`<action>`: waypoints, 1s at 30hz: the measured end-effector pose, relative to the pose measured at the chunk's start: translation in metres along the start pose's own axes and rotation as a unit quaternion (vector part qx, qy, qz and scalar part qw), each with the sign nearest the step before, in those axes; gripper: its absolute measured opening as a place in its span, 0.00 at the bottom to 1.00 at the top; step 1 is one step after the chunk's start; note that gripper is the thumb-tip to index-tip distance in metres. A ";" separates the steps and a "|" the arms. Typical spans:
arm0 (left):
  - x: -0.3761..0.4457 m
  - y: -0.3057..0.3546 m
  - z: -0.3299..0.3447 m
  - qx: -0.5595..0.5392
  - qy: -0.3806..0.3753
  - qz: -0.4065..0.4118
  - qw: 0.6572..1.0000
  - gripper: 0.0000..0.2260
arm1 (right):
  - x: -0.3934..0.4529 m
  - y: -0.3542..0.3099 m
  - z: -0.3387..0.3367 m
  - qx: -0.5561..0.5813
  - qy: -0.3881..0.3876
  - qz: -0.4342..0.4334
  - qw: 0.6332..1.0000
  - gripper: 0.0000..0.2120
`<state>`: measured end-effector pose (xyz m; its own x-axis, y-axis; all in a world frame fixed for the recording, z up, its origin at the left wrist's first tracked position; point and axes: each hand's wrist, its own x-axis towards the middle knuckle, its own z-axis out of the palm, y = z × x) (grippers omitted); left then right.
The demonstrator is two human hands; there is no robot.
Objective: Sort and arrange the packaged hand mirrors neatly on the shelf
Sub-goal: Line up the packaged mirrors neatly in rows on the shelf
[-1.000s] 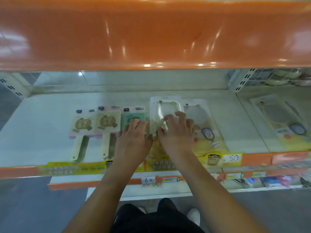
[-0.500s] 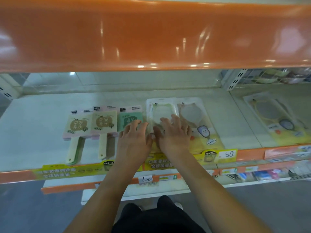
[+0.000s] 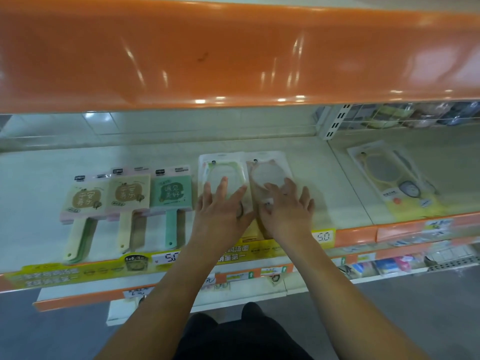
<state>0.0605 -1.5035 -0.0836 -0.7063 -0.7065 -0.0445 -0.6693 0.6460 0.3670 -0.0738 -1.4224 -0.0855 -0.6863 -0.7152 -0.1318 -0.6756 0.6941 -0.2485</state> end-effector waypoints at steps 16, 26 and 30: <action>0.003 0.007 0.016 0.053 -0.040 -0.041 0.997 0.29 | 0.006 0.013 0.002 0.009 -0.018 -0.033 0.999 0.25; 0.002 0.011 0.014 0.083 -0.039 -0.049 0.995 0.29 | 0.007 0.019 0.002 0.024 -0.007 -0.031 0.999 0.25; 0.001 0.012 0.013 0.091 -0.038 -0.051 0.994 0.29 | 0.006 0.020 0.001 0.018 -0.004 -0.030 0.999 0.26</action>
<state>0.0485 -1.4927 -0.0916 -0.6442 -0.7508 -0.1459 -0.7634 0.6194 0.1832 -0.0914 -1.4133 -0.0925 -0.6427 -0.7560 -0.1238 -0.7048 0.6468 -0.2912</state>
